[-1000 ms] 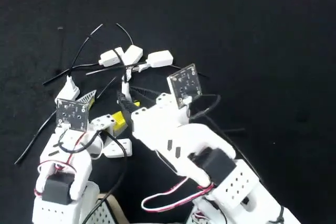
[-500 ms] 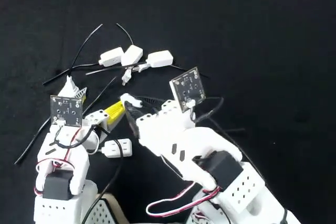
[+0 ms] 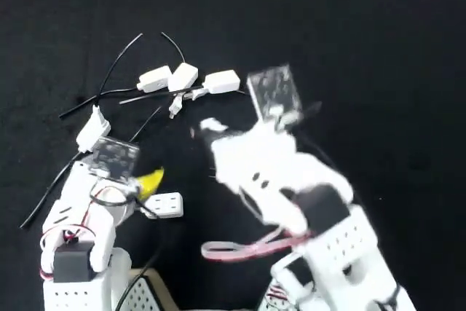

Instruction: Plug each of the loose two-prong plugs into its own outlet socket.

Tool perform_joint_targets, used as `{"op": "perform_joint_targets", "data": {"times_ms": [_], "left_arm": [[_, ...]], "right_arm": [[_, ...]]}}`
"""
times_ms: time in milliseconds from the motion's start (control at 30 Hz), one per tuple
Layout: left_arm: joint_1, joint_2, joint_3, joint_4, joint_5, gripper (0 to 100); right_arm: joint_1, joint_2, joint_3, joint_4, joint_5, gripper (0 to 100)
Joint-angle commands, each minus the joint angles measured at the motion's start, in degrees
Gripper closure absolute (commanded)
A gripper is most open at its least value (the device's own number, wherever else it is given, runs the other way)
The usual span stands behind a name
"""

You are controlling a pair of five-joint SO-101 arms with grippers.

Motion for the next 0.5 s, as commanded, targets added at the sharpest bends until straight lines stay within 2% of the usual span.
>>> {"op": "perform_joint_targets", "data": {"times_ms": [0, 133, 233, 367, 467], "left_arm": [[0.13, 6.15, -3.3, 2.2, -8.44, 60], [5.76, 17.49, -3.82, 1.41, -19.34, 60], [10.68, 23.12, -3.82, -3.34, -27.6, 60], [16.57, 27.52, -3.21, -8.44, -35.08, 60], [18.51, 30.15, -2.33, -13.1, -37.45, 60]], "right_arm": [[6.59, 10.68, -10.51, 5.63, 1.23, 98.7], [10.9, 22.2, -18.86, 12.22, 1.49, 98.7], [13.1, 27.56, -22.46, 14.95, 4.84, 98.7], [16.09, 29.85, -23.69, 16.53, 6.15, 98.7], [17.05, 29.76, -23.6, 16.44, 6.15, 98.7]]}}
